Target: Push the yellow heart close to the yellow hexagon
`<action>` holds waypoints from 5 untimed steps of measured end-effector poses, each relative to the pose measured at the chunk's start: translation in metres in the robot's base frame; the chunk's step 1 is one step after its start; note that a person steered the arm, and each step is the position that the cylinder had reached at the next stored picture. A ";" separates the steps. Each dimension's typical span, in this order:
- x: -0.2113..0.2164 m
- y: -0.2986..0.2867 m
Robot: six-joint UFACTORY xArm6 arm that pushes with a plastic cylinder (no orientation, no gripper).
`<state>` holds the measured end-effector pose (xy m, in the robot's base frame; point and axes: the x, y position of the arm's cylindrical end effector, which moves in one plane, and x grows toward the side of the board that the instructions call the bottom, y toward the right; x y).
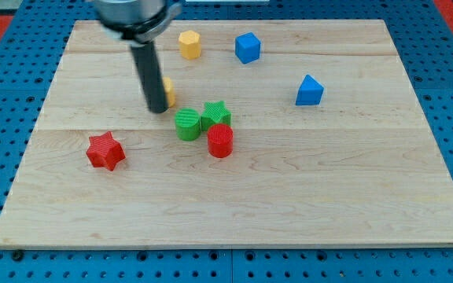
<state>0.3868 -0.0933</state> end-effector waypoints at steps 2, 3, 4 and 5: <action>-0.014 0.025; -0.036 -0.018; -0.068 0.010; -0.082 0.025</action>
